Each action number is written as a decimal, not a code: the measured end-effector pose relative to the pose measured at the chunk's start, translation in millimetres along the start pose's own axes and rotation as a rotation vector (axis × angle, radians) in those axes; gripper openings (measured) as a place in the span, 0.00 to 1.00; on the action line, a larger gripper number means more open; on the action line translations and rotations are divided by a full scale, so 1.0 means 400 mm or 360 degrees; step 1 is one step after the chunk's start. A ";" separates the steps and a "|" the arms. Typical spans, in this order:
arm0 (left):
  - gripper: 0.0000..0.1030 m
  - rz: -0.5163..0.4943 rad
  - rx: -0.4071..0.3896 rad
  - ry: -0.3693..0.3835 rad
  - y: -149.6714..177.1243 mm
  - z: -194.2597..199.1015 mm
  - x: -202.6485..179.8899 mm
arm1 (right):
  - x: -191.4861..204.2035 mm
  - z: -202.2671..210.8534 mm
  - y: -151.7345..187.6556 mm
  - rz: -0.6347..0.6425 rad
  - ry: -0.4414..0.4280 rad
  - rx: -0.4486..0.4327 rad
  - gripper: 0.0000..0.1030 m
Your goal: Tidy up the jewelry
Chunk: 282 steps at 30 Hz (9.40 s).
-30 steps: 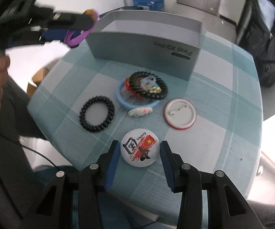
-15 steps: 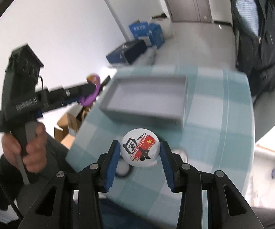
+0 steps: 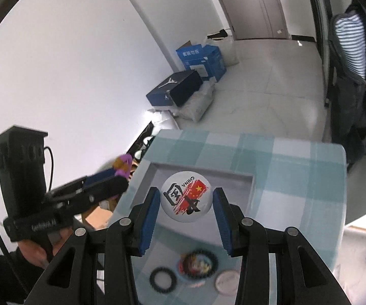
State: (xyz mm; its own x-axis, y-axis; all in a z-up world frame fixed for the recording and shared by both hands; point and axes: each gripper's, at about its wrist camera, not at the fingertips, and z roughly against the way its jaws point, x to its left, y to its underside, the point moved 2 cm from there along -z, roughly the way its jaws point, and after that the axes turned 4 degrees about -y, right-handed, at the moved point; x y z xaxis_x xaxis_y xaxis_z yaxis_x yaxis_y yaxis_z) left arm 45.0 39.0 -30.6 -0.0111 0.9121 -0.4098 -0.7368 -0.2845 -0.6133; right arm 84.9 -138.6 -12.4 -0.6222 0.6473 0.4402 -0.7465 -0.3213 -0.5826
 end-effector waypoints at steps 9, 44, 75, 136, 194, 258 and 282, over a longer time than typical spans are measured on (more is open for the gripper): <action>0.49 0.0036 0.0142 -0.0061 -0.001 -0.082 0.032 | -0.045 -0.099 -0.024 -0.0051 -0.0029 0.0132 0.41; 0.84 0.0089 0.0060 -0.0269 -0.002 -0.036 0.066 | -0.053 -0.017 0.016 -0.0059 0.0128 -0.0076 0.84; 0.85 -0.0303 0.0334 -0.0527 0.265 -0.031 -0.055 | 0.009 0.028 0.257 0.0132 0.0305 -0.0059 1.00; 0.32 -0.0082 0.0501 -0.0223 0.194 -0.014 -0.009 | -0.062 -0.097 0.347 0.0367 0.0539 0.0356 0.70; 0.58 0.0064 0.0245 -0.0266 0.029 -0.070 0.050 | -0.034 -0.092 0.049 -0.0024 0.0202 0.0016 0.72; 0.59 -0.0153 0.0534 -0.0405 0.243 -0.095 0.034 | -0.019 -0.145 0.293 -0.0067 0.0171 0.0216 0.50; 0.59 -0.0273 0.0555 -0.0222 0.256 -0.119 -0.059 | -0.098 0.013 0.273 -0.0295 -0.0019 -0.0044 0.42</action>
State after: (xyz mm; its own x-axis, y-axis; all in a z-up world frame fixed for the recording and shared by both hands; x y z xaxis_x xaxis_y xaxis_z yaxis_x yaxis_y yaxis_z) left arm 2.0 -25.7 -115.6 0.0578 0.9757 -0.2115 -0.9206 -0.0298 -0.3894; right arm 26.4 -202.7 -89.7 -0.4772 0.6855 0.5499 -0.8421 -0.1779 -0.5091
